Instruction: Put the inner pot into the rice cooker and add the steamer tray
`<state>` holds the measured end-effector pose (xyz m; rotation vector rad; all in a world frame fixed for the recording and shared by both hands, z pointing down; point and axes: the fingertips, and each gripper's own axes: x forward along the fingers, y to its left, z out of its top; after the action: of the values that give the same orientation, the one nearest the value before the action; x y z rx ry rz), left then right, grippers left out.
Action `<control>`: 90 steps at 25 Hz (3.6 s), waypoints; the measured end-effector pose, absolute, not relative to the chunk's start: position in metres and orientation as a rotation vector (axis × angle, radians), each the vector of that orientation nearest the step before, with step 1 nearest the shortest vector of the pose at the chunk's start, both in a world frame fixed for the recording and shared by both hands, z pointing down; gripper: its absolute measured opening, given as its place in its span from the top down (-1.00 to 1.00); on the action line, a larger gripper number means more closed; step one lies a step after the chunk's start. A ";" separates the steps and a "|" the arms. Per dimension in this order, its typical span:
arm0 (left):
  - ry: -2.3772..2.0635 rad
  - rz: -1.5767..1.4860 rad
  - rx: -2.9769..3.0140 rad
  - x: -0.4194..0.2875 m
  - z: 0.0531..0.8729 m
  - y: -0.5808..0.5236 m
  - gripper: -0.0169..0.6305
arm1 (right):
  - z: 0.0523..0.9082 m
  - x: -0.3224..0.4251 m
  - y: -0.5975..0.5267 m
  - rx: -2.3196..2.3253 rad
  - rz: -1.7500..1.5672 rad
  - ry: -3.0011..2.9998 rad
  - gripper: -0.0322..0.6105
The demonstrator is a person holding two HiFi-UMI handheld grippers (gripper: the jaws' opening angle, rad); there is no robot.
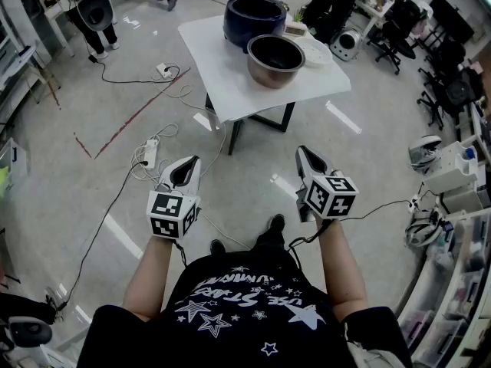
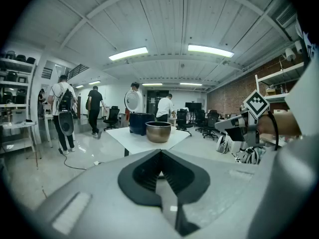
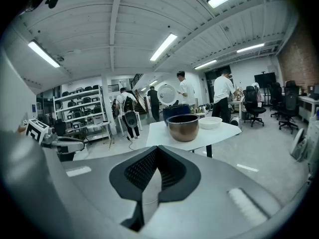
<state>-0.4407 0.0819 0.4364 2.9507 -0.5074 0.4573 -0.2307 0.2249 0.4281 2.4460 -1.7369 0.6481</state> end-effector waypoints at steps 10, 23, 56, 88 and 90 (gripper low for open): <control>-0.488 0.447 2.928 -0.454 0.437 0.089 0.94 | 0.429 -0.239 0.244 2.475 0.665 -1.700 0.85; -0.443 0.384 2.913 -0.416 0.437 0.098 0.92 | 0.429 -0.204 0.261 2.561 0.660 -1.700 0.83; -0.829 0.351 2.726 -0.201 0.434 0.100 -0.39 | 0.458 0.034 0.196 2.300 0.960 -2.224 -0.39; -0.780 0.265 2.592 -0.100 0.453 -0.106 -0.32 | 0.471 0.146 -0.045 2.209 1.039 -1.986 -0.09; -0.770 0.272 2.581 -0.100 0.456 -0.111 -0.31 | 0.480 0.150 -0.054 2.197 1.048 -1.933 -0.08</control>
<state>-0.1001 -0.1112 0.4559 2.5815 -0.7698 0.2718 0.1496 -0.0542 0.4796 2.1975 -1.9331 1.0480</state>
